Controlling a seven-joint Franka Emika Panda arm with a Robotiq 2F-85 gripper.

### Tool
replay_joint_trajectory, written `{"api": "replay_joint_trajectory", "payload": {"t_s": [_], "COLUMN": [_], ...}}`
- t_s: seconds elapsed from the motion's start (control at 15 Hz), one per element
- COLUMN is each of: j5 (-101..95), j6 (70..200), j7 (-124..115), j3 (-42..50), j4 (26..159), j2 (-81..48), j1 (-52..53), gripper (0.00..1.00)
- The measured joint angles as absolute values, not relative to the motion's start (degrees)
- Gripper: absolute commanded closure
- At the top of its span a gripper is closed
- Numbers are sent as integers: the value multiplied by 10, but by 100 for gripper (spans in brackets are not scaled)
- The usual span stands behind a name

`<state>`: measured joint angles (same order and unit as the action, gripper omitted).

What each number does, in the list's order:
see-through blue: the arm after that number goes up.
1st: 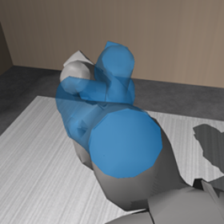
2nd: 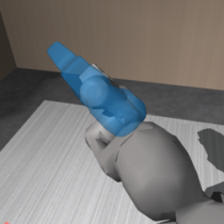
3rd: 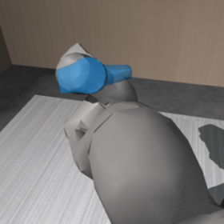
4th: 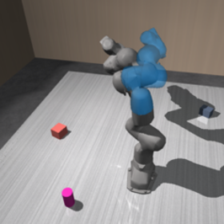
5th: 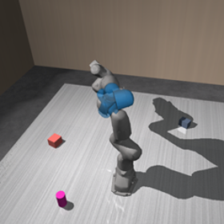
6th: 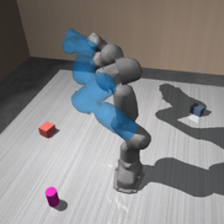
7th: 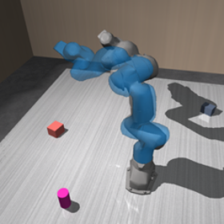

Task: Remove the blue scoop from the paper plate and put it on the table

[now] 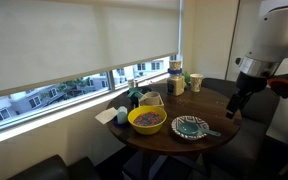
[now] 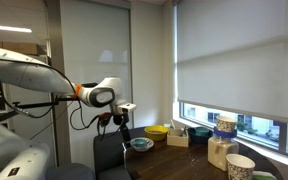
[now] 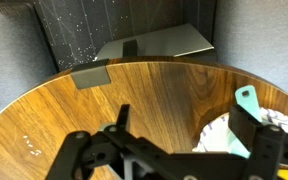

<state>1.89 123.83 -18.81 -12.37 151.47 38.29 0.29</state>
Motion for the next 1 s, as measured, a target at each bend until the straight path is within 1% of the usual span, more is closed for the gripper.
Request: {"api": "replay_joint_trajectory", "payload": {"t_s": [0.2,0.27,0.33,0.47,0.53,0.6,0.67,0.73,0.93,1.0], "j5": [27,32,35,42,43,44,44,44,44,44], "j6": [1308,1328,1345,1367,1372,1373,1373,1373,1373,1373], "j7": [-194,-194,-195,-195,-195,-195,-195,-195,-196,-196], "j3": [-123,-123,-123,-123,-123,-123,-123,-123,-124,-124], "j4": [1501,1492,1481,1456,1443,1430,1418,1407,1384,1378], "j2": [340,321,301,261,242,223,206,189,142,128], "j1": [4,7,11,21,26,31,35,38,46,48], "gripper": [0,3,13,21,27,46,51,51,74,81]}}
